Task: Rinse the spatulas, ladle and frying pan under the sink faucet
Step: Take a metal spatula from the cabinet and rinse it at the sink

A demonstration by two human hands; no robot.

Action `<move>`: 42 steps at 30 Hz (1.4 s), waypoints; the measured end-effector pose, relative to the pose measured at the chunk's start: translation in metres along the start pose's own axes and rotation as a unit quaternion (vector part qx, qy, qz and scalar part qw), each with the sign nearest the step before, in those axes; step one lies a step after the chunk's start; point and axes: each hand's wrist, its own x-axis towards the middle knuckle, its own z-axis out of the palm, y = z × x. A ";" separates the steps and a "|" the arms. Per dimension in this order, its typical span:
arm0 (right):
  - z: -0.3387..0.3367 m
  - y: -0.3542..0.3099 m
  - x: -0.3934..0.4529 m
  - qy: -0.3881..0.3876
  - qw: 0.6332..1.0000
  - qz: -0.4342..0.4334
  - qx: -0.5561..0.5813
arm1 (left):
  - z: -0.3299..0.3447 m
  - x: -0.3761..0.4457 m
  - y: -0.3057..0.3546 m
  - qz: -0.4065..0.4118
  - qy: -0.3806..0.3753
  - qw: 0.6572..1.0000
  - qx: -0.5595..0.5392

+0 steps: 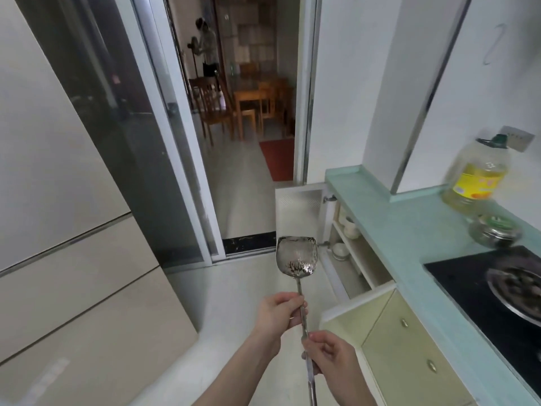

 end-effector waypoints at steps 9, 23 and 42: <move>0.080 -0.055 0.122 0.026 1.000 0.000 0.011 | -0.044 0.135 0.088 -0.010 -0.029 1.000 0.003; 0.095 -0.098 0.280 0.079 0.997 -0.004 0.017 | -0.022 0.303 0.154 -0.044 -0.088 0.995 0.001; -0.004 -0.165 0.515 0.102 0.994 -0.014 0.021 | 0.130 0.516 0.243 -0.055 -0.124 0.990 0.042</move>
